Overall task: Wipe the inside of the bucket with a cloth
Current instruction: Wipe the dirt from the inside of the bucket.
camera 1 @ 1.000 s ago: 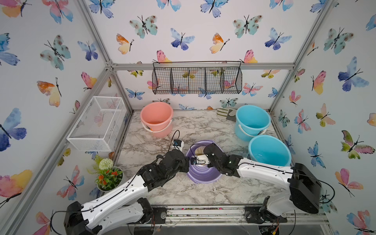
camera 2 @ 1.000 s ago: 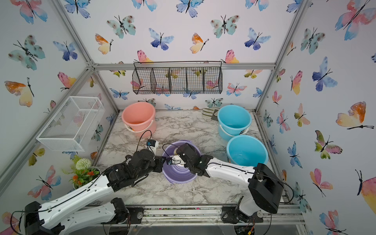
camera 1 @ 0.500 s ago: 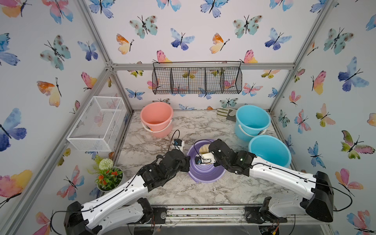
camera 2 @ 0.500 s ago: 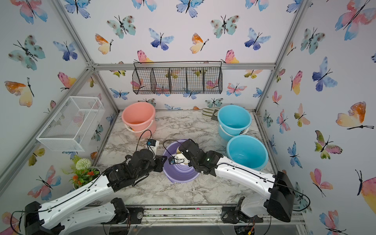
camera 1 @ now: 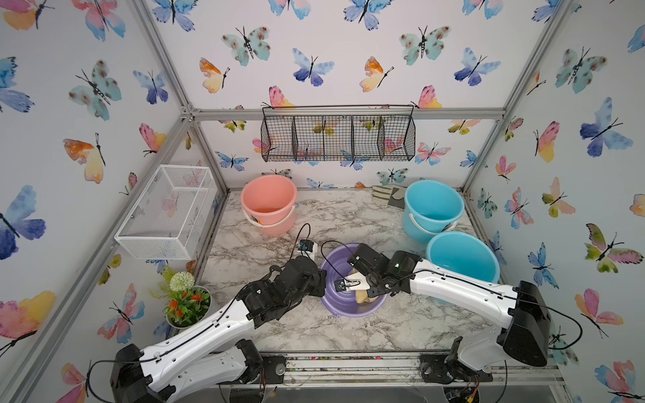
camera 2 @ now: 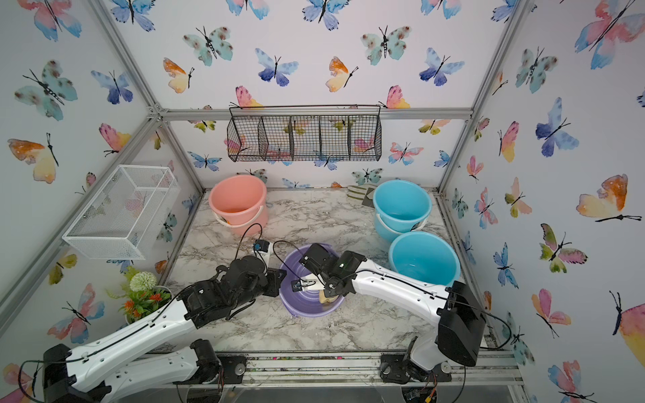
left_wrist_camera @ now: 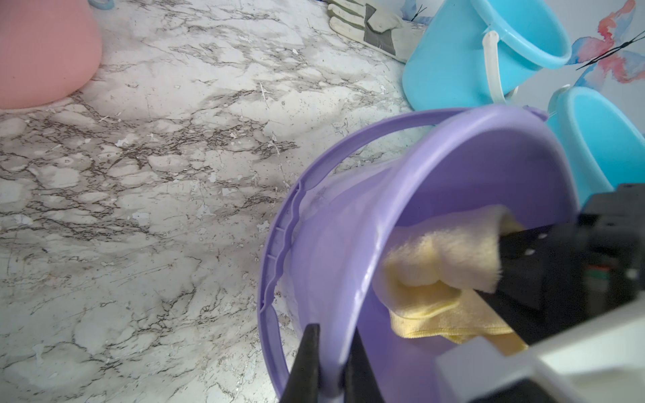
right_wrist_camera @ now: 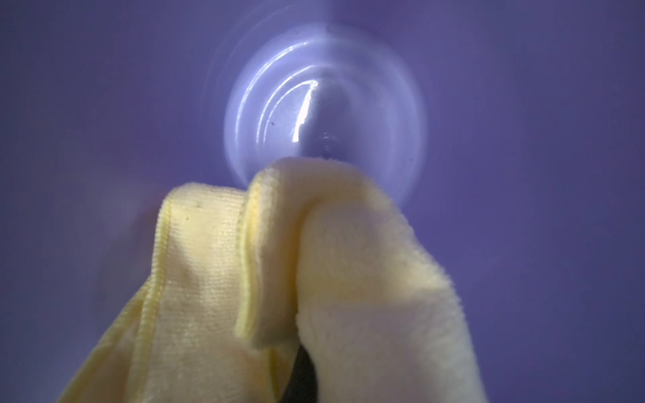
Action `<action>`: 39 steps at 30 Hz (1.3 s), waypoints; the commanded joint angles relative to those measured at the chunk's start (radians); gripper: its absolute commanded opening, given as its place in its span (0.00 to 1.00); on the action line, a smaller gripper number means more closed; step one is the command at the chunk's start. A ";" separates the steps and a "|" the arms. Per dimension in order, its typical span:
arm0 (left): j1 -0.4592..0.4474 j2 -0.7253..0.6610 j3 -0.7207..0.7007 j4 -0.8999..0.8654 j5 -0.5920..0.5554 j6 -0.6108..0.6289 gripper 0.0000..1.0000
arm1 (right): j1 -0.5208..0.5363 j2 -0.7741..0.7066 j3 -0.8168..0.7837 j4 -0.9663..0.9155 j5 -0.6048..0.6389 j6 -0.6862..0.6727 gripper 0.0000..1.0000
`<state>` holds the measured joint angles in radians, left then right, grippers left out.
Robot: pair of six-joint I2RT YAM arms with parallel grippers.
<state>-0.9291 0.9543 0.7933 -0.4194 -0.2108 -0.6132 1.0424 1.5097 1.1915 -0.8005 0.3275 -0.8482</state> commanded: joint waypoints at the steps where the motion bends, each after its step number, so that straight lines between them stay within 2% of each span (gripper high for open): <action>1: -0.001 -0.004 0.029 -0.030 0.005 0.014 0.00 | -0.004 0.027 -0.068 0.012 -0.048 0.029 0.02; 8: -0.002 -0.014 0.037 -0.027 0.021 0.022 0.00 | -0.005 0.171 -0.125 0.154 -0.132 0.037 0.02; 17: -0.002 -0.038 0.027 -0.022 0.029 0.024 0.00 | -0.005 0.296 -0.155 0.309 -0.123 0.068 0.02; 26: -0.002 -0.032 0.014 -0.007 0.035 0.024 0.00 | -0.005 0.167 -0.118 0.298 -0.069 0.104 0.02; 39: -0.002 -0.006 0.013 -0.019 0.000 0.024 0.00 | -0.005 -0.034 0.096 -0.063 -0.239 0.219 0.02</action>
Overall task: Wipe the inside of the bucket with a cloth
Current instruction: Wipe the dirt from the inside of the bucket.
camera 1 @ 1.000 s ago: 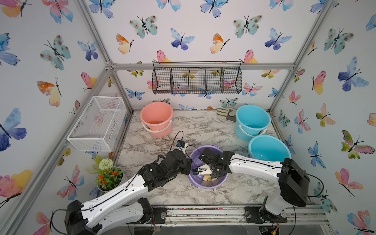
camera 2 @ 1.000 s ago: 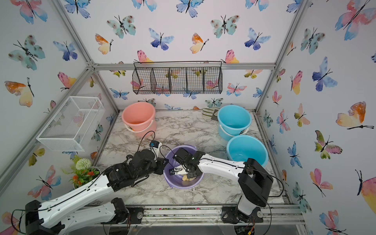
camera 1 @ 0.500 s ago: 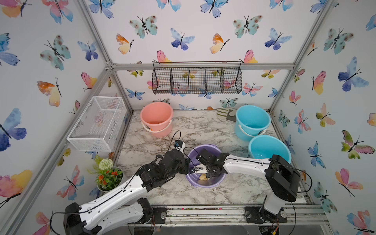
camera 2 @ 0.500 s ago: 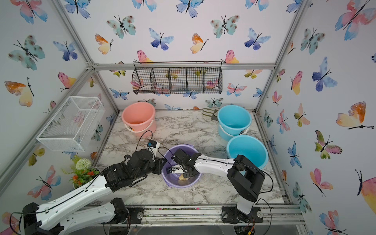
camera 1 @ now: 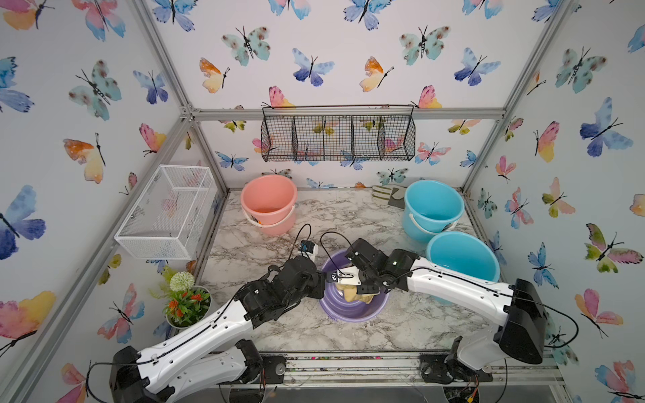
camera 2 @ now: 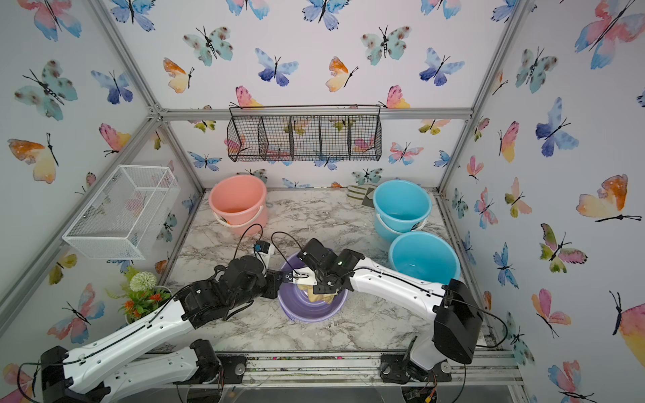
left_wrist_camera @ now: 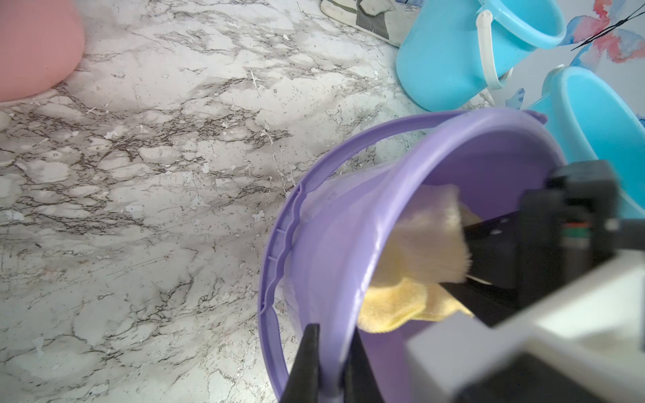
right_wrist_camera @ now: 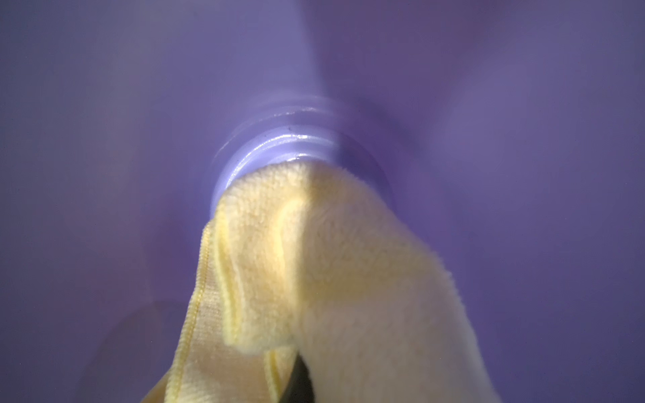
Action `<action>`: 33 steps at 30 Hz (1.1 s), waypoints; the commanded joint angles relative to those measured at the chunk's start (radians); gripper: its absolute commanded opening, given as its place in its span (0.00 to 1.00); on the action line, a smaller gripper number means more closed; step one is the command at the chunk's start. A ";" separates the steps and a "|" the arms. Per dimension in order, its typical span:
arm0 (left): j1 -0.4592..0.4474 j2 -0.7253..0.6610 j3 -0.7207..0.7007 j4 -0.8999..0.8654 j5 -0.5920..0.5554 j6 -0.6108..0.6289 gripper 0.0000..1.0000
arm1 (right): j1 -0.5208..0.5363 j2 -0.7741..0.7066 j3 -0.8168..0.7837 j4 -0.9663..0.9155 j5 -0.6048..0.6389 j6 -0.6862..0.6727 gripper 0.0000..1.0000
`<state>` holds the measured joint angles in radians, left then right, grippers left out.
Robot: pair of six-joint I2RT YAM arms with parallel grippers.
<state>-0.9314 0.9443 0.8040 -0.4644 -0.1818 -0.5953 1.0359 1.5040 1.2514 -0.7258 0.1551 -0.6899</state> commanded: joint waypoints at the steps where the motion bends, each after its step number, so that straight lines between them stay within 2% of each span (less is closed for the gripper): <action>1: 0.001 0.005 0.004 0.026 -0.033 0.006 0.00 | 0.001 -0.035 0.054 -0.172 -0.072 0.082 0.02; 7: 0.001 0.014 0.009 0.016 -0.048 0.011 0.00 | 0.001 -0.047 0.174 -0.357 -0.158 0.182 0.02; 14: 0.002 0.011 0.011 0.015 -0.052 0.009 0.00 | 0.001 -0.059 0.222 -0.474 -0.244 0.251 0.02; 22: 0.002 0.008 0.018 0.012 -0.051 0.010 0.00 | 0.001 -0.022 0.126 -0.432 -0.243 0.261 0.02; 33: 0.002 -0.018 0.011 0.006 -0.051 0.005 0.00 | 0.001 0.139 0.029 -0.328 -0.236 0.206 0.02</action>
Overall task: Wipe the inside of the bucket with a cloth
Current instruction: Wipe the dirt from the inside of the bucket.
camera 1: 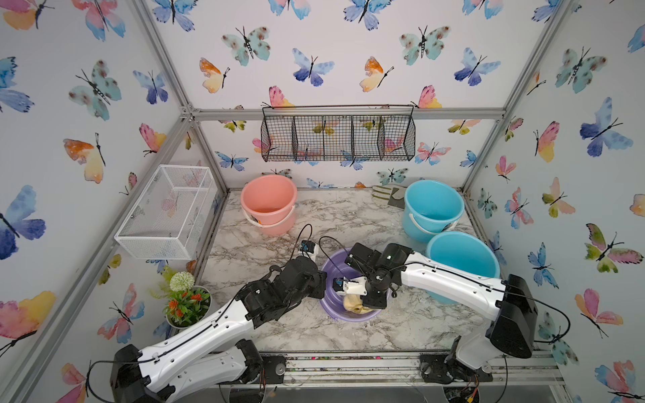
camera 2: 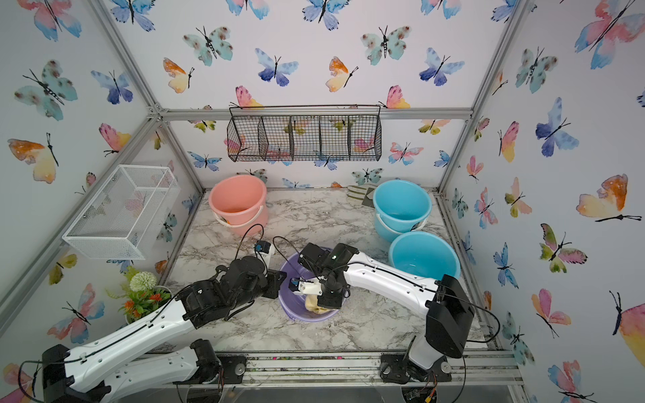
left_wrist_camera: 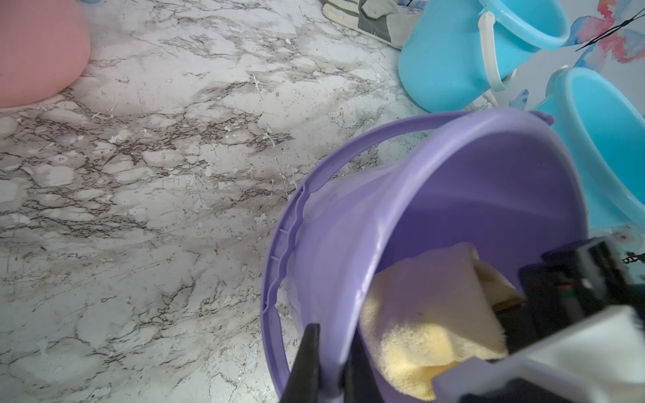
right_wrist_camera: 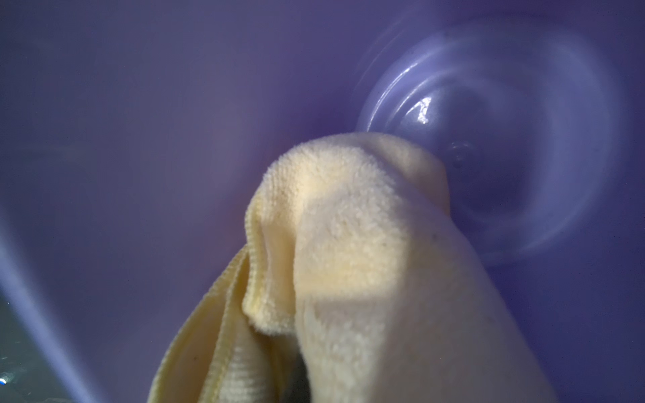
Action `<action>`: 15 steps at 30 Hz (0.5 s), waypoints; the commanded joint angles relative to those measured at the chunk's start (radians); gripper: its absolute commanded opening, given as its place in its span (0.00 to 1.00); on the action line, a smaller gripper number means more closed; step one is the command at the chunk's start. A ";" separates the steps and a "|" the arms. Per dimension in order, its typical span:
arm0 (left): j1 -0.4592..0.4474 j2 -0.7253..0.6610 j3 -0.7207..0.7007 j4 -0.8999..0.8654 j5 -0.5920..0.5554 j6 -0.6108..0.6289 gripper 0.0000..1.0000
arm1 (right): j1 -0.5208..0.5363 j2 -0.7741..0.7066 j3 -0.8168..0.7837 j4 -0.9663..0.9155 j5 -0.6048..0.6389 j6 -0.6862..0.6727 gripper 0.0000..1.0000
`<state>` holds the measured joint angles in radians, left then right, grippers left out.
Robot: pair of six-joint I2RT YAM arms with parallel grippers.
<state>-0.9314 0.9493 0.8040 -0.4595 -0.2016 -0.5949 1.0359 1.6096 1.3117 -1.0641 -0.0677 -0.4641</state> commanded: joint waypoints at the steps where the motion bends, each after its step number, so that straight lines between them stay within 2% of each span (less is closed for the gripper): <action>1: 0.000 -0.025 0.009 0.001 -0.033 0.002 0.00 | 0.001 0.049 -0.041 0.023 -0.015 -0.024 0.02; 9: 0.001 -0.034 0.001 -0.001 -0.039 0.000 0.00 | 0.001 0.203 -0.126 0.167 0.003 -0.038 0.02; 15: 0.002 -0.040 0.000 -0.001 -0.043 0.002 0.00 | 0.000 0.258 -0.147 0.232 0.024 -0.022 0.02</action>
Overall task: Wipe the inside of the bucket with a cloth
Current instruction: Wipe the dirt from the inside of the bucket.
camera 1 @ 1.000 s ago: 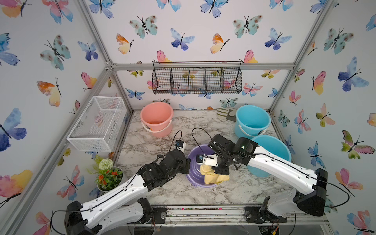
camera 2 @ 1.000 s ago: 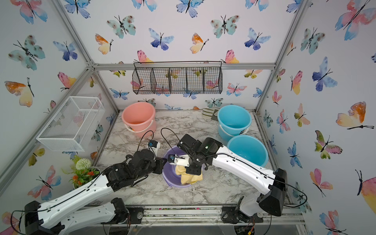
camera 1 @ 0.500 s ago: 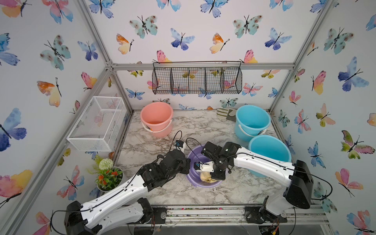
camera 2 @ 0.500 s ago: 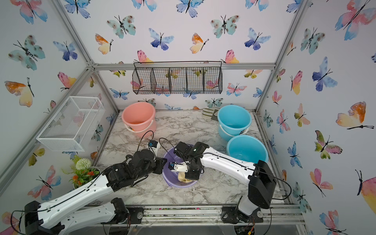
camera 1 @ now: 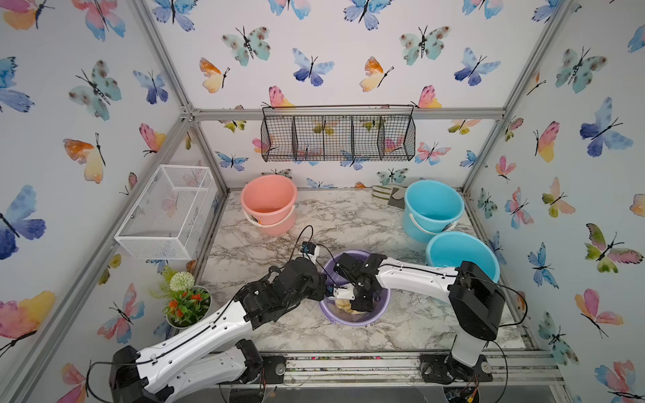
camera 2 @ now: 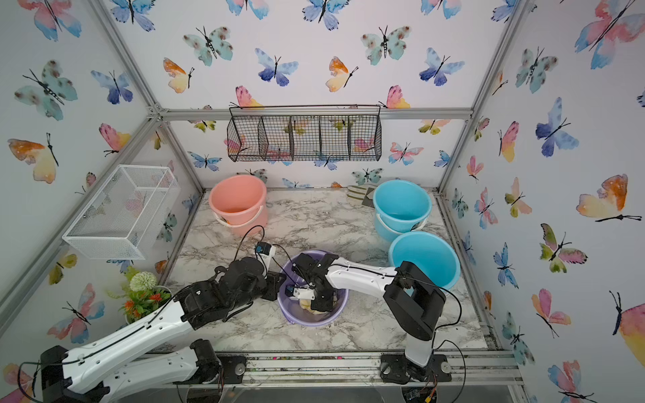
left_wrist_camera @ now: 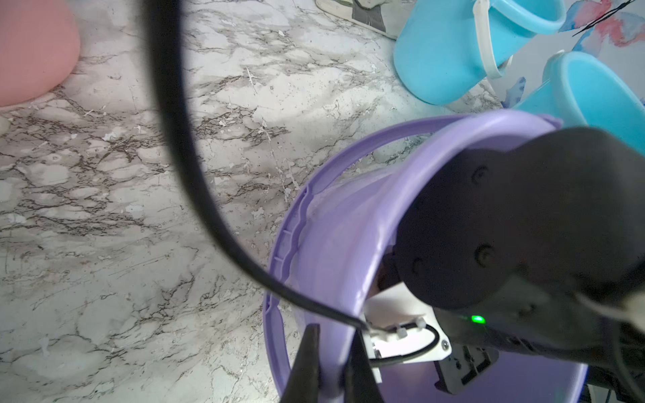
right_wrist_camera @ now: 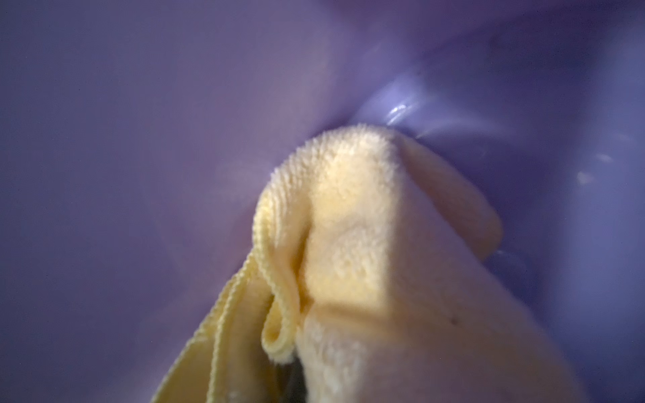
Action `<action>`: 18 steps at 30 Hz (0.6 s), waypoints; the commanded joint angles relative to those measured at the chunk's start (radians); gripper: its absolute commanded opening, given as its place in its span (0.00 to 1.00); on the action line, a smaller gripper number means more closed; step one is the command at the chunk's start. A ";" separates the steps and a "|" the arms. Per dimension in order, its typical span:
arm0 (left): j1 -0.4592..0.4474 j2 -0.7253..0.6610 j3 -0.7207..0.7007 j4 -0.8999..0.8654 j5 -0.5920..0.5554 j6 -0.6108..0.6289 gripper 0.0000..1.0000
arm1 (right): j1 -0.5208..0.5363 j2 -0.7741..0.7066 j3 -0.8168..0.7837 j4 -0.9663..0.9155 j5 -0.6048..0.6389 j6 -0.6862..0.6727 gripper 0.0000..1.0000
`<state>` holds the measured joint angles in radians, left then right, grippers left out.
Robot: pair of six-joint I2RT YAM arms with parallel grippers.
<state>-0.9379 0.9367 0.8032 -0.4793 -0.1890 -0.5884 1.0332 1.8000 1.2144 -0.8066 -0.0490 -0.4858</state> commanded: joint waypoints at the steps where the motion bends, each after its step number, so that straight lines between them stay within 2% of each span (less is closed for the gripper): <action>1: 0.007 -0.027 0.001 0.018 -0.056 -0.006 0.00 | 0.002 0.068 -0.047 -0.031 0.004 0.003 0.02; 10: 0.008 -0.028 -0.007 0.015 -0.063 -0.007 0.00 | 0.003 -0.100 0.002 -0.144 -0.081 0.069 0.02; 18: 0.008 -0.030 -0.006 0.010 -0.085 -0.011 0.00 | 0.004 -0.249 0.108 -0.272 -0.141 0.284 0.02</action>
<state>-0.9367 0.9272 0.8013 -0.4831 -0.2180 -0.5949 1.0332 1.5936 1.2884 -0.9695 -0.1436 -0.3191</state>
